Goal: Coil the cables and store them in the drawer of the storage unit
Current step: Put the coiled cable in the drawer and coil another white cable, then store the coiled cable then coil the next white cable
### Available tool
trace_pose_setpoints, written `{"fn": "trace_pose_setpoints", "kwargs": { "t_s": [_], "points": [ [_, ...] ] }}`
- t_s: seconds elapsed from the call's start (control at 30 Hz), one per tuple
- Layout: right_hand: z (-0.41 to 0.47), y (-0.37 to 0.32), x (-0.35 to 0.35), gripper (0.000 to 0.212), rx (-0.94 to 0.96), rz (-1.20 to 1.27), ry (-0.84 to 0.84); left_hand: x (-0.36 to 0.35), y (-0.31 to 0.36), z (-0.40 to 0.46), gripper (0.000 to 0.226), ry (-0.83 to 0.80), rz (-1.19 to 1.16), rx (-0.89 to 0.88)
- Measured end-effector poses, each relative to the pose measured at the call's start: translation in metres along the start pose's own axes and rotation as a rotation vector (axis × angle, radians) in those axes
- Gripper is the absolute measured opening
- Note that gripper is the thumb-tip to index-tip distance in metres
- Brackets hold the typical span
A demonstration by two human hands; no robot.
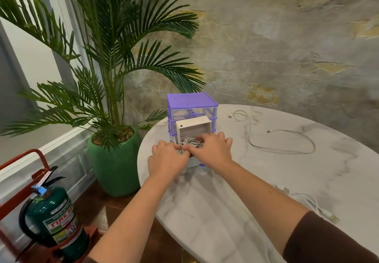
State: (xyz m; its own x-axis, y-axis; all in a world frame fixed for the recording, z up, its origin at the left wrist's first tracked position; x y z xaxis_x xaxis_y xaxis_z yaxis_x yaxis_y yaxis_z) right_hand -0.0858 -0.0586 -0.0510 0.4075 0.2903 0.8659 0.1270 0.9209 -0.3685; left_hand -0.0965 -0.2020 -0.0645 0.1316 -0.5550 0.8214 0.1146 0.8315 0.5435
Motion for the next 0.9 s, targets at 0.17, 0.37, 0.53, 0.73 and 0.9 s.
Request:
{"fn": "trace_pose_setpoints", "kwargs": {
  "t_s": [0.17, 0.37, 0.53, 0.73, 0.9],
  "points": [
    [0.0033, -0.0013, -0.0012, 0.064, -0.009, 0.048, -0.022, -0.0003, -0.0017, -0.0003, 0.041, -0.020, -0.024, 0.012],
    [0.0063, -0.0034, 0.0037, 0.055, 0.027, 0.022, -0.054, 0.0008, -0.0008, 0.0014, 0.041, -0.027, -0.024, 0.030],
    [0.0068, -0.0046, 0.0070, 0.054, 0.072, -0.003, -0.044, 0.0032, -0.0019, 0.0044, 0.040, -0.009, -0.009, 0.020],
    [0.0015, -0.0027, 0.0048, 0.043, 0.088, -0.038, -0.041, 0.0027, -0.0048, 0.0049, 0.039, -0.002, -0.005, 0.023],
    [-0.0001, 0.0041, 0.0082, 0.050, 0.022, 0.089, -0.054, 0.0039, -0.0050, 0.0032, 0.040, 0.029, -0.036, 0.001]
  ]
}}
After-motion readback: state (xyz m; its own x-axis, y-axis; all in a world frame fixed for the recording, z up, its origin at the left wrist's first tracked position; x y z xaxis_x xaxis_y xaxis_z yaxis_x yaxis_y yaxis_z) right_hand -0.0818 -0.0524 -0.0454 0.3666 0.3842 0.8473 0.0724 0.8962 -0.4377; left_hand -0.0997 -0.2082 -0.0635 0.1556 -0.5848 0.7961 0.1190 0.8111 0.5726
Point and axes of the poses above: each hand's wrist, its own z-axis towards the middle knuckle, its own x-axis out of the back of the hand, y = z × x, the point moved 4 cm from there along z, towards the middle knuckle
